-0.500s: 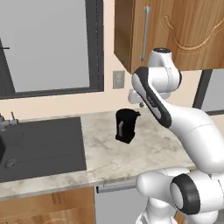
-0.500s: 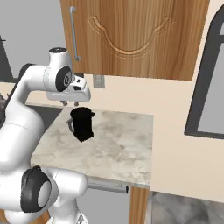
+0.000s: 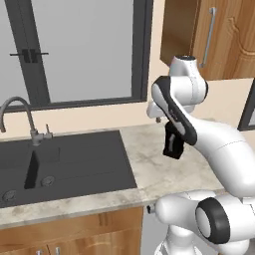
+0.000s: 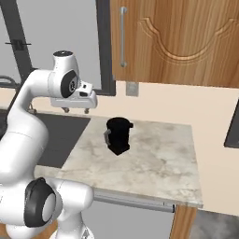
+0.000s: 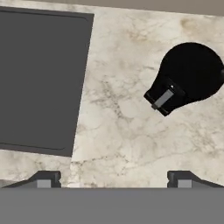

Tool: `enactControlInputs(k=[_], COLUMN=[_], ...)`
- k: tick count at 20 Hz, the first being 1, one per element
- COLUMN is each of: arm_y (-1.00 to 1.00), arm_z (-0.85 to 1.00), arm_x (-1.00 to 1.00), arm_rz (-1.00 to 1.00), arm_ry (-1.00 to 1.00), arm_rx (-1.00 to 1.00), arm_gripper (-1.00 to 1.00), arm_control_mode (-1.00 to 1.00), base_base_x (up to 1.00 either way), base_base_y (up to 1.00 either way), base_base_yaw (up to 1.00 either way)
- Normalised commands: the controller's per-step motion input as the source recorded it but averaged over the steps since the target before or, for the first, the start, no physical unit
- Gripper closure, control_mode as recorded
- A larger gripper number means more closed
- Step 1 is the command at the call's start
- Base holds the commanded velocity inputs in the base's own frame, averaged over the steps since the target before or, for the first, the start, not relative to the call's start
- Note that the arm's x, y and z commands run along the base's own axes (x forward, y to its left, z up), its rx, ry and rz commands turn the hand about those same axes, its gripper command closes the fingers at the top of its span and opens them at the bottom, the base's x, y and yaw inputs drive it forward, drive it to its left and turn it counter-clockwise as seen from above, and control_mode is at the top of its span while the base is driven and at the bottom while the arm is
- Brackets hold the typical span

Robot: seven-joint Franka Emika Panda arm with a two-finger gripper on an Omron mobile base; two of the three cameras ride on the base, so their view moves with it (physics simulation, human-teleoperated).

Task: Turn on the sink faucet and place the jug under the water for a few seconds to fill it up.

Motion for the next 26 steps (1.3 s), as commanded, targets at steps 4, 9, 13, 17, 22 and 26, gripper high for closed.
enactControlInputs(k=[4,9,13,17,22,26], arm_y=[0.00,0.00,0.00,0.00,0.00,0.00], arm_z=[0.00,0.00,0.00,0.00,0.00,0.00], arm_x=[0.00,0.00,0.00,0.00,0.00,0.00], arm_rz=[0.00,0.00,0.00,0.00,0.00,0.00], arm_ry=[0.00,0.00,0.00,0.00,0.00,0.00], arm_rx=[0.00,0.00,0.00,0.00,0.00,0.00], arm_gripper=[-1.00,-1.00,-1.00,-1.00,-1.00,-1.00], arm_control_mode=[1.00,1.00,1.00,1.00,1.00,1.00], base_base_x=[0.00,0.00,0.00,0.00,0.00,0.00], base_base_y=[0.66,0.51,0.51,0.46,0.44,0.41], base_base_yaw=[0.00,0.00,0.00,0.00,0.00,0.00])
